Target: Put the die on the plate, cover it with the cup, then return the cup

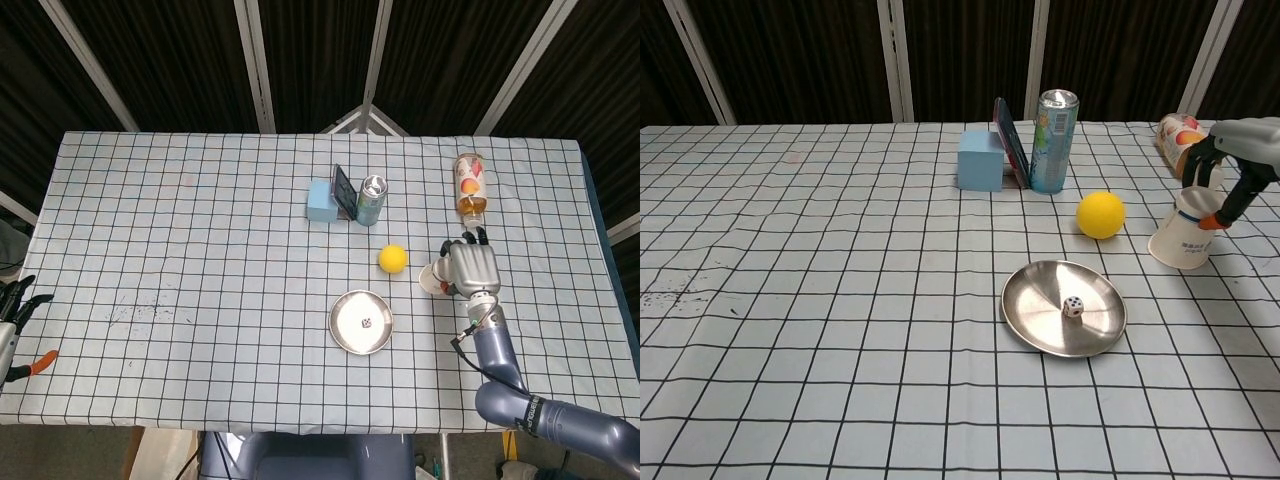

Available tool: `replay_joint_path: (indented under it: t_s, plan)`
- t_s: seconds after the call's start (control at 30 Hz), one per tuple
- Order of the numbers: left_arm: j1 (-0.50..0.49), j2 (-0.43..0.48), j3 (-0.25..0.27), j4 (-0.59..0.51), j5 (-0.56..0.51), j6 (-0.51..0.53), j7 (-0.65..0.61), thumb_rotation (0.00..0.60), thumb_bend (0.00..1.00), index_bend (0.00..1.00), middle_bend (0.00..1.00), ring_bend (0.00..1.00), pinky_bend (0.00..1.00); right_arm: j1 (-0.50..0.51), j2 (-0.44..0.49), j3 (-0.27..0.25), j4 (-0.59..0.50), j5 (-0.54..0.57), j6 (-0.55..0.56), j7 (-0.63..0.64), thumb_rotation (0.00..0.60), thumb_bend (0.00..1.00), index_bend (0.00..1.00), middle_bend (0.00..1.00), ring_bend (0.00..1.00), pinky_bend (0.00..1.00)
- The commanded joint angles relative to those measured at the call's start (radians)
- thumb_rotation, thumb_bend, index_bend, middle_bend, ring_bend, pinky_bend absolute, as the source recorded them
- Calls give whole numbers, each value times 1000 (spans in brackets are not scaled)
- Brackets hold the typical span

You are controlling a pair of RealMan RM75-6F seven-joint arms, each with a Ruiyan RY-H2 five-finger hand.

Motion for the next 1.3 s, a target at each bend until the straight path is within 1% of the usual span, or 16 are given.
replay_joint_path:
  t_s: [0.03, 0.3, 0.4, 0.47, 0.67, 0.77, 0.87, 1.0, 1.13, 1.3]
  plan:
    - [0, 0, 0, 0, 0, 0, 0, 600, 297, 201, 0, 0, 23, 0, 1, -3, -4, -6, 2, 2, 600, 233, 451, 416, 175, 0]
    - [-1, 0, 0, 0, -1, -2, 2, 600, 297, 202, 0, 0, 24, -2, 5, -3, -18, -51, 28, 20, 600, 233, 517, 450, 204, 0]
    - [-1, 0, -1, 0, -3, -2, 0, 600, 296, 203, 0, 0, 23, -1, 25, 0, -41, -64, 40, 13, 600, 235, 535, 455, 204, 0]
    - [-1, 1, -2, 0, -4, -2, -3, 600, 296, 203, 0, 0, 24, 1, 48, 7, -69, -64, 46, 5, 600, 254, 543, 458, 205, 0]
    - [0, 5, 0, 0, 2, 1, -14, 600, 296, 203, 0, 0, 24, 5, 135, 5, -218, -38, 57, -58, 600, 268, 552, 458, 205, 0]
    - [1, 7, 2, 0, 5, 2, -20, 600, 296, 204, 0, 0, 24, 4, 175, -4, -332, -46, 84, -92, 600, 268, 552, 458, 205, 0]
    - [3, 9, 4, 0, 10, 6, -25, 600, 296, 204, 0, 0, 24, 3, 195, -10, -428, -61, 111, -114, 600, 269, 552, 458, 205, 0]
    - [6, 11, 6, 0, 15, 11, -31, 600, 296, 204, 0, 0, 24, 7, 192, -15, -499, -71, 139, -134, 600, 268, 552, 458, 205, 0]
    - [7, 14, 5, 3, 13, 12, -42, 600, 296, 204, 0, 0, 23, 16, 159, -15, -549, -56, 150, -129, 600, 268, 552, 458, 205, 0]
    - [3, 14, 4, 6, 11, 5, -46, 600, 297, 204, 0, 0, 24, 29, 117, -12, -553, -45, 144, -106, 600, 268, 552, 457, 205, 0]
